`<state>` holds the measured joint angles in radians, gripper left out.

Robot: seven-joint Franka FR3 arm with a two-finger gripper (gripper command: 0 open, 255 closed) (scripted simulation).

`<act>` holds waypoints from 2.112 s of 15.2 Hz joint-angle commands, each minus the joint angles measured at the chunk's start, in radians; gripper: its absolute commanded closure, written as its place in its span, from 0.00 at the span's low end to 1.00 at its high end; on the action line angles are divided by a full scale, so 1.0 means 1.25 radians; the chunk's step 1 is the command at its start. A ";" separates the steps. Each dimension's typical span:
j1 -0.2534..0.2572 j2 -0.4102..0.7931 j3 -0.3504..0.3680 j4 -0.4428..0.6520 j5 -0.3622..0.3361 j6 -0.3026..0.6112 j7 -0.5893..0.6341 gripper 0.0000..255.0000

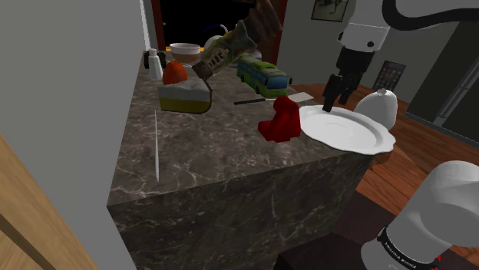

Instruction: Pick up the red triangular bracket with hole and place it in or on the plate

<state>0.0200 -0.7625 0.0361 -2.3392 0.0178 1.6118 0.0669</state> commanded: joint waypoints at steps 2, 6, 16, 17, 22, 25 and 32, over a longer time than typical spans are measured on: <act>0.010 0.003 0.010 0.007 0.014 0.004 0.006 0.00; 0.048 0.019 0.051 0.037 0.064 0.023 0.029 0.00; 0.128 0.077 0.152 0.142 0.166 0.073 0.082 0.00; 0.135 0.084 0.162 0.155 0.174 0.079 0.087 0.00; 0.148 0.096 0.188 0.147 0.191 0.120 0.095 0.00; 0.149 0.097 0.194 0.116 0.195 0.152 0.094 0.00; 0.150 0.098 0.198 0.100 0.198 0.169 0.093 0.00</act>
<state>0.2074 -0.6402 0.2836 -2.2138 0.2647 1.8223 0.1836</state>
